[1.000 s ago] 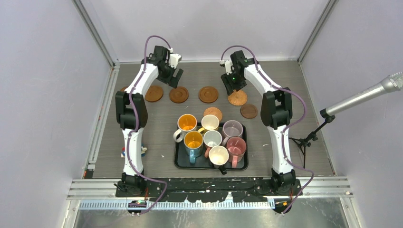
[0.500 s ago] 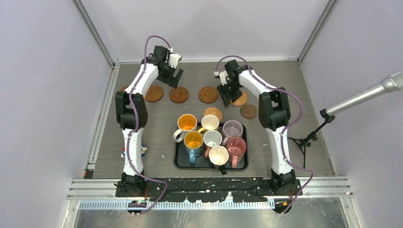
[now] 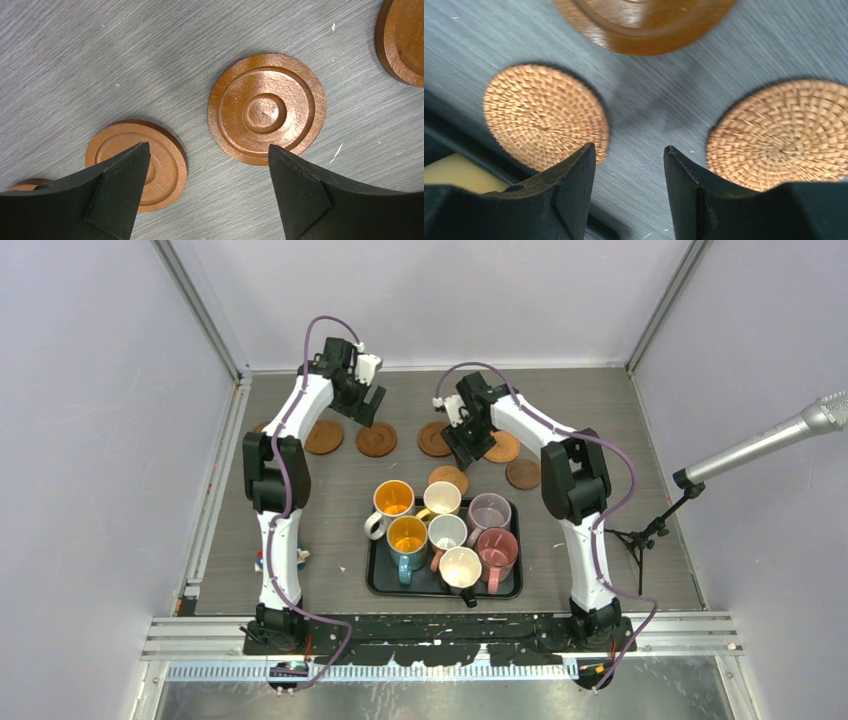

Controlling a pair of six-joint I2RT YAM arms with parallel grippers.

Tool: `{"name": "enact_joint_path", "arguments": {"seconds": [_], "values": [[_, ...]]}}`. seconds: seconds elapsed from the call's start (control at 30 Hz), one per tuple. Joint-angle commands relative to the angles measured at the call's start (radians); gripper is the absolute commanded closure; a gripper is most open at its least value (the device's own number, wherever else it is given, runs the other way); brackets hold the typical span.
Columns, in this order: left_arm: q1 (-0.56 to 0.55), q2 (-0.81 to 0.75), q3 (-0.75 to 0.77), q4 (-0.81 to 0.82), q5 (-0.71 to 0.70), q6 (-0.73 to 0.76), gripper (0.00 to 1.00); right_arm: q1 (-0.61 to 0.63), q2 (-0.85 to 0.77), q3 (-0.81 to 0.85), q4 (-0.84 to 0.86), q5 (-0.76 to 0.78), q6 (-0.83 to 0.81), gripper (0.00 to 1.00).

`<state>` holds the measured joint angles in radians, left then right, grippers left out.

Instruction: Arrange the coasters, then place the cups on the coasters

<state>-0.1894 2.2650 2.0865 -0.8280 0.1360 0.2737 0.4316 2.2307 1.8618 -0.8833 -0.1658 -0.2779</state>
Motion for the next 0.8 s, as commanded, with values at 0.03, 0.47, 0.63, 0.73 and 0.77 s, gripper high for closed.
{"name": "enact_joint_path", "arguments": {"seconds": [0.03,0.47,0.63,0.73,0.77], "values": [[0.005,-0.085,-0.023,0.011,0.013,0.015,0.1,0.046,-0.072,-0.039,0.061,-0.004,-0.016,0.42],[0.007,-0.097,-0.042,0.016,0.001,0.029,0.1,0.048,-0.057,-0.107,0.042,0.134,-0.033,0.53],[0.007,-0.092,-0.036,0.021,0.008,0.028,0.1,-0.038,-0.091,-0.155,-0.004,0.156,-0.064,0.63],[0.007,-0.08,-0.019,0.014,0.013,0.024,0.1,-0.077,-0.119,-0.2,-0.011,0.187,-0.108,0.65],[0.007,-0.077,-0.01,0.011,0.014,0.025,0.1,-0.094,-0.127,-0.212,-0.017,0.2,-0.119,0.66]]}}
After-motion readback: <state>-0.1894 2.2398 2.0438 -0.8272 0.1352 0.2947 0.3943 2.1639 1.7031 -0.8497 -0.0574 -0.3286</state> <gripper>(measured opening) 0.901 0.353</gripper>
